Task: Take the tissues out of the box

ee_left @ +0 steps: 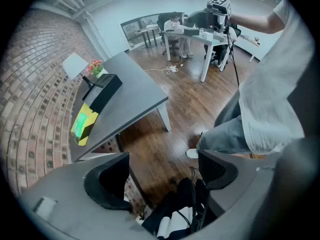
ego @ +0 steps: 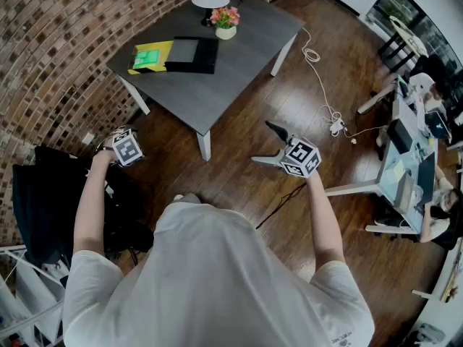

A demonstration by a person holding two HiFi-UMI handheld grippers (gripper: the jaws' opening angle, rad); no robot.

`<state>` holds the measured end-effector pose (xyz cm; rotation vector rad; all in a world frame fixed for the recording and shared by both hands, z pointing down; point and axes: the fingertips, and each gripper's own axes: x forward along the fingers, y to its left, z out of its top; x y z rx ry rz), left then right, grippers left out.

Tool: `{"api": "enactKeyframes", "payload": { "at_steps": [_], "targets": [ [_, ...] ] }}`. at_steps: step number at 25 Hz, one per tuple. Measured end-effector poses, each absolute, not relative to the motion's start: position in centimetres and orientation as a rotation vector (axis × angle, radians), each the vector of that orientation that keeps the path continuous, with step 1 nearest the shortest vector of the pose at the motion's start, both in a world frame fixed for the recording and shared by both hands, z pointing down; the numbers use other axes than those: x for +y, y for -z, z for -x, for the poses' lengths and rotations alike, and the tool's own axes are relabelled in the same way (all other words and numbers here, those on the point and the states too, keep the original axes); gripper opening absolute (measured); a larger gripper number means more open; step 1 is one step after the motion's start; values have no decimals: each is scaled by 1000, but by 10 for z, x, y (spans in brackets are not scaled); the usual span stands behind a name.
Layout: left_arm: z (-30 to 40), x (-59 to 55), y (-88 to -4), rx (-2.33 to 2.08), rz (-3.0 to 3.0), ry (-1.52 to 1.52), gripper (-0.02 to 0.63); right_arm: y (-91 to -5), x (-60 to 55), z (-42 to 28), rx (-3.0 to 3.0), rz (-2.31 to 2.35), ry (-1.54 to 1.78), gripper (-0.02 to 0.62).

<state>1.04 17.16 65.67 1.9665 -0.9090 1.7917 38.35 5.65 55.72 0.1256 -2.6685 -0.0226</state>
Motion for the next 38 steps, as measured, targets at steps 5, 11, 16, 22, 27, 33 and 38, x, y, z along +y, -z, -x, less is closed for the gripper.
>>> {"api": "enactKeyframes", "payload": {
  "at_steps": [5,11,16,22,27,33,38],
  "targets": [
    [14,120,-651,-899,-2008,-1831,433,-543,13,-349,-2683,-171,80,538],
    [71,29,-649,-898,-2138,-1818,436,-538,-36,-272,-2705,-270,109,538],
    [147,-43,-666,-787,-2191,-1864,436,-559,-83,-176,-2602,-274,172,538],
    [246,-105,-671,-684,-2230,-1870,436,-547,-126,-58,-2571,-276,166,538],
    [291,-138,-666,-585,-2308,-1832,436,-542,-158,9,-2560,-320,89,538],
    [316,-156,-669,-480,-2351,-1845,434,-539,-180,44,-2575,-365,62,538],
    [324,-163,-670,-462,-2362,-1850,434,-549,-184,57,-2573,-334,24,538]
  ]
}}
